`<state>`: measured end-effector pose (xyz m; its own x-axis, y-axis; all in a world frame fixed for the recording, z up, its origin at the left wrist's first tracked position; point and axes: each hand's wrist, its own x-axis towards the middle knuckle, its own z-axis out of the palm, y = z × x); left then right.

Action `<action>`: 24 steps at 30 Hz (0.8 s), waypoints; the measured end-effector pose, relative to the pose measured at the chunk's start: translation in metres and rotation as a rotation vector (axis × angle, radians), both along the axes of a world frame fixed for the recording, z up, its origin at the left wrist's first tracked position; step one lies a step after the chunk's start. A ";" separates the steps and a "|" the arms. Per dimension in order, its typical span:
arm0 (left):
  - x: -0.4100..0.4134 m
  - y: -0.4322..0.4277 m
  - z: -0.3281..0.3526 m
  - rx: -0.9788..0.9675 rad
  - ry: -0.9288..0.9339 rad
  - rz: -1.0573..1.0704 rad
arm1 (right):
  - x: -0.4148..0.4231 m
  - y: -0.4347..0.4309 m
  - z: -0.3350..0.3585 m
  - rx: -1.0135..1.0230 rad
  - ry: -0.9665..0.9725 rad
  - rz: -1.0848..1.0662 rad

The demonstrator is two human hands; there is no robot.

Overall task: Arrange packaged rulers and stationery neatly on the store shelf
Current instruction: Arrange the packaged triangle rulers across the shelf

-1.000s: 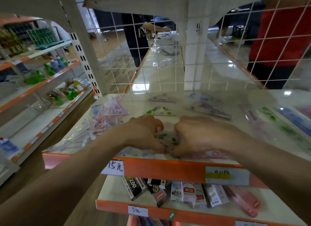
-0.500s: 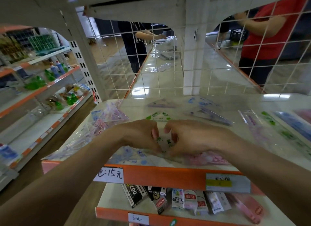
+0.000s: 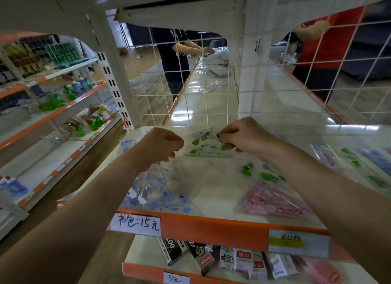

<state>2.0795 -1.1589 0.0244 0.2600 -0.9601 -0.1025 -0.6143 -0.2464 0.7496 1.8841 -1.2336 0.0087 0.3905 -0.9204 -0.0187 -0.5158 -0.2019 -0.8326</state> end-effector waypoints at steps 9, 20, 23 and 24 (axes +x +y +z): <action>0.015 0.009 -0.002 -0.062 -0.141 0.036 | 0.025 -0.034 -0.014 -0.088 0.455 -0.017; 0.040 0.027 -0.001 -0.065 -0.313 0.069 | 0.093 0.037 -0.002 -0.287 0.558 0.421; 0.049 0.034 -0.006 0.032 -0.414 0.042 | 0.114 0.039 -0.006 -0.269 0.708 0.460; 0.052 0.036 -0.007 0.066 -0.458 0.017 | 0.117 0.038 -0.005 -0.283 0.735 0.456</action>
